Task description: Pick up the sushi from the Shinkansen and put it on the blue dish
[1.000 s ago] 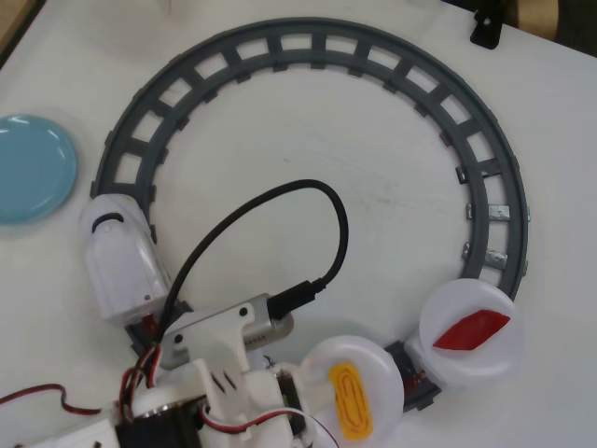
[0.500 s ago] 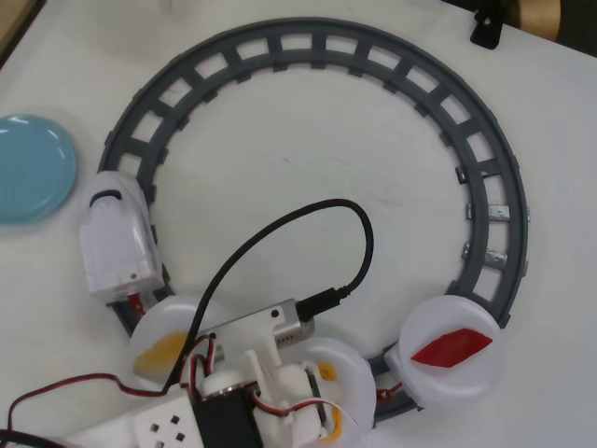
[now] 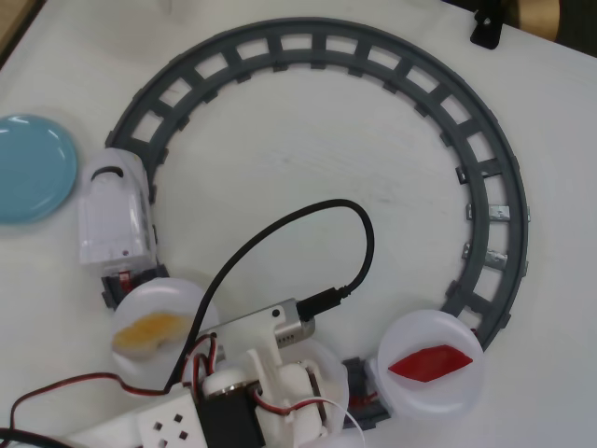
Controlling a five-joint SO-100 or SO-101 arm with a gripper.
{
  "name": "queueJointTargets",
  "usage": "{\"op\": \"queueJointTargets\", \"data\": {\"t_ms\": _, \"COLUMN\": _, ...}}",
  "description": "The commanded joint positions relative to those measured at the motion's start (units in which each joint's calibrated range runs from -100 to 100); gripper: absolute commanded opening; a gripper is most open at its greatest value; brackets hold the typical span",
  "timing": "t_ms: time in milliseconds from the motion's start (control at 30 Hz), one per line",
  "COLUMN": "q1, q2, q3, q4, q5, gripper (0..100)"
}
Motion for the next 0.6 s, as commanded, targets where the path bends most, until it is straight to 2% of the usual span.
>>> {"op": "queueJointTargets", "data": {"t_ms": 0, "q1": -0.69, "q2": -0.03, "q3": -0.43, "q4": 0.05, "q5": -0.08, "gripper": 20}}
{"op": "queueJointTargets", "data": {"t_ms": 233, "q1": -6.58, "q2": -0.78, "q3": 5.61, "q4": 0.13, "q5": 0.49, "gripper": 19}}
{"op": "queueJointTargets", "data": {"t_ms": 400, "q1": -11.25, "q2": -0.86, "q3": 9.04, "q4": 0.13, "q5": 0.96, "gripper": 3}}
{"op": "queueJointTargets", "data": {"t_ms": 567, "q1": -11.78, "q2": -0.94, "q3": 7.05, "q4": 0.13, "q5": 1.22, "gripper": 3}}
